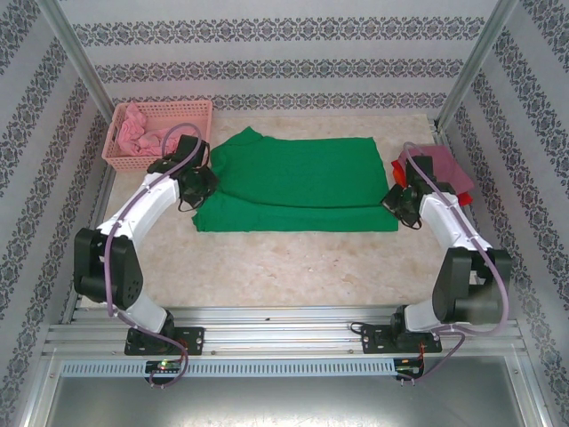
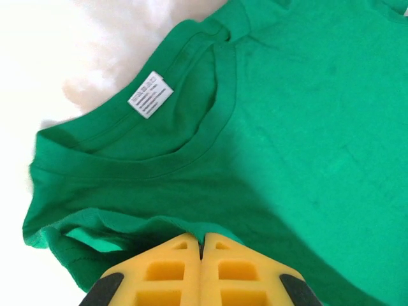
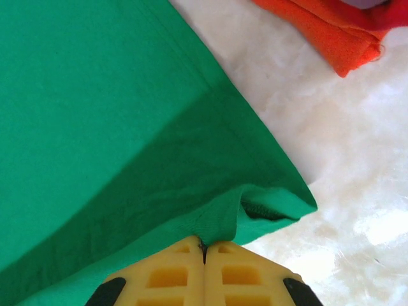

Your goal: Fold and stack the t-shirts

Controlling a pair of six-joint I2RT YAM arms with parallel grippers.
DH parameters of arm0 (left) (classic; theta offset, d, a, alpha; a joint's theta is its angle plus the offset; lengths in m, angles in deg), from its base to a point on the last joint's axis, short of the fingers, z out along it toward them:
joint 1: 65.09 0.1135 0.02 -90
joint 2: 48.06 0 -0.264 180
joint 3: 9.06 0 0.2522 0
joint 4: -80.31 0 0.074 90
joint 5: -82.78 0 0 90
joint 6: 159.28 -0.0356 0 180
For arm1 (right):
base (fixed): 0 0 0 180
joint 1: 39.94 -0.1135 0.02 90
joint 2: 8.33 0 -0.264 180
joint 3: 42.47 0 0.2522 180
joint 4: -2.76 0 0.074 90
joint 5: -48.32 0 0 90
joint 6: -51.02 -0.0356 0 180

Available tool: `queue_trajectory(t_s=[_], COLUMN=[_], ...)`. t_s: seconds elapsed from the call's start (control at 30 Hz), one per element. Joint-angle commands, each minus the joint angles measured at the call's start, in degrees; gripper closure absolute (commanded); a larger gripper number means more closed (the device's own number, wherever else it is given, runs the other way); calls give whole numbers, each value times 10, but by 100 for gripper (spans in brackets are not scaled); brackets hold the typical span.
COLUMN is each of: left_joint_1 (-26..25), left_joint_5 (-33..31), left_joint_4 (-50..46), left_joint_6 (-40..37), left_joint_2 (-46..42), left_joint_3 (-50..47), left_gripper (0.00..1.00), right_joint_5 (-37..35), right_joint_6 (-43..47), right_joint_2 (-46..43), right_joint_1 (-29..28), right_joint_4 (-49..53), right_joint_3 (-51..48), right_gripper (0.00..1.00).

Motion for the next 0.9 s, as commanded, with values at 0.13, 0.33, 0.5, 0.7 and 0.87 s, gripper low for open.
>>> queue_trajectory(t_s=[0.13, 0.33, 0.5, 0.7, 0.87], left_joint_1=[12, 16, 21, 26, 30], left_joint_5=[12, 14, 17, 14, 15], left_joint_4=[-6, -9, -14, -14, -11], left_joint_6=[-37, -43, -47, -48, -50], left_joint_2=[61, 96, 121, 128, 136], left_joint_3=[61, 90, 111, 118, 122], left_gripper=[100, 100, 100, 100, 100], right_joint_5=[-4, -5, -18, -15, -13], right_joint_6=[17, 15, 14, 16, 17], right_joint_2=[57, 105, 137, 172, 198], right_joint_1=[2, 1, 1, 1, 1], right_joint_4=[-11, -16, -20, -24, -21], right_joint_3=[51, 80, 102, 134, 157], right_gripper=[100, 100, 100, 100, 100])
